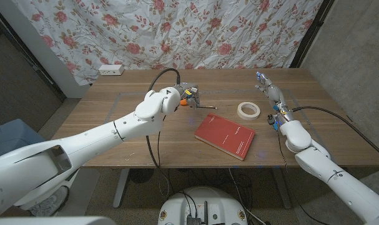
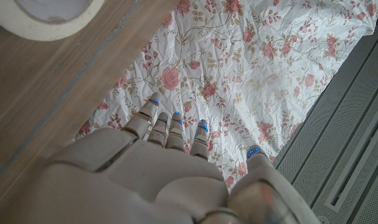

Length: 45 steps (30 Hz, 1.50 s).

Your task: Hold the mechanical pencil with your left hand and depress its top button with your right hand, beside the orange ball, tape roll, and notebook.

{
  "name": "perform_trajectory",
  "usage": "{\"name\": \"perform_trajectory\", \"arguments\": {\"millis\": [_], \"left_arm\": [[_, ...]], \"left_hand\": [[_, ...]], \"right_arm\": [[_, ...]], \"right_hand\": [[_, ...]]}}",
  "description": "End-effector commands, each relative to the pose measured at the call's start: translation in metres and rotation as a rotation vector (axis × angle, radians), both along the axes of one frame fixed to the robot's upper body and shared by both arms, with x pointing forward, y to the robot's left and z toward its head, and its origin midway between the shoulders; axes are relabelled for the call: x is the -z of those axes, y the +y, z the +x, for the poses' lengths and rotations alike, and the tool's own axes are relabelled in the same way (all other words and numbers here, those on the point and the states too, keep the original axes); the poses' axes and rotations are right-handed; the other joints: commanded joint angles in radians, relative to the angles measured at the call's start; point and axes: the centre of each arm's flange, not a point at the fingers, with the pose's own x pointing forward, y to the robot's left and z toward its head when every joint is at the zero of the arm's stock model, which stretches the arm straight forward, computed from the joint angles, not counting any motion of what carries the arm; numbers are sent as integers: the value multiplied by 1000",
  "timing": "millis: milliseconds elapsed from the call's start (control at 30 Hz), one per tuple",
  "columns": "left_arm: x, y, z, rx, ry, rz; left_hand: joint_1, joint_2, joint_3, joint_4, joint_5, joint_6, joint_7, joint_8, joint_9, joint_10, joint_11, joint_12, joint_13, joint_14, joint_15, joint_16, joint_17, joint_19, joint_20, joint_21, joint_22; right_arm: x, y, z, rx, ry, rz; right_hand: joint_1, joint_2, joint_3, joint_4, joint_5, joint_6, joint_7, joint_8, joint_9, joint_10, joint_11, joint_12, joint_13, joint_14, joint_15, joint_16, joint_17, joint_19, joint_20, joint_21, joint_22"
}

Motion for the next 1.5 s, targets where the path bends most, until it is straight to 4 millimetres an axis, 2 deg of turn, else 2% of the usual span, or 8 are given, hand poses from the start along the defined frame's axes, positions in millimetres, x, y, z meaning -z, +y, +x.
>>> {"name": "perform_trajectory", "arguments": {"millis": [33, 967, 1133, 1333, 1500], "left_arm": [[7, -12, 0, -24, -31, 54], [31, -42, 4, -68, -55, 107], [35, -45, 7, -64, -51, 128], [38, -48, 9, -60, -51, 154], [39, -48, 11, -62, -49, 155]], "left_hand": [[2, 8, -6, 1, 6, 4, -6, 6, 2, 16, -17, 7, 5, 0, -162, 0, 1, -7, -87, -7, 2], [-4, 6, -13, 3, 6, -19, -13, 0, 2, -3, -17, 3, 4, -8, -160, -2, 0, -36, -79, -15, 0], [-5, 5, -14, 3, 6, -20, -14, 0, 2, -6, -17, 3, 5, -11, -160, -3, 0, -42, -79, -17, 0], [-9, 5, -16, 5, 6, -23, -14, 0, 2, -10, -16, 2, 5, -15, -157, -3, -1, -43, -92, -15, -1], [-11, 5, -17, 5, 6, -22, -16, 1, 3, -13, -16, 3, 5, -17, -156, -4, -1, -49, -98, -17, -1]], "right_arm": [[5, -5, 3, -12, 15, 48], [13, -23, 9, -39, 45, 83], [14, -27, 10, -48, 59, 93], [16, -31, 13, -54, 79, 106], [17, -33, 14, -52, 94, 114]], "right_hand": [[-3, 0, 3, 6, -2, 3, 5, 4, 3, 6, 1, 1, 2, 10, 4, 4, 1, 4, -8, 1, 2], [-5, 4, 7, 12, -3, 14, 3, 9, 3, 26, -1, 5, 2, 20, 4, 7, -2, 9, -8, 1, 2], [-8, 2, 5, 14, -3, -11, 22, 0, 3, 24, 0, 3, 2, 19, 4, 6, -2, 9, -7, 1, 2], [-12, -1, 3, 18, -4, -35, 45, -4, 3, 13, 3, -3, 2, 14, 7, 4, -2, 3, -6, -2, 2], [-16, -5, 0, 22, -5, -61, 82, -6, 3, 4, 4, -6, 2, 6, 11, 1, -3, -1, -7, -2, 2]]}}
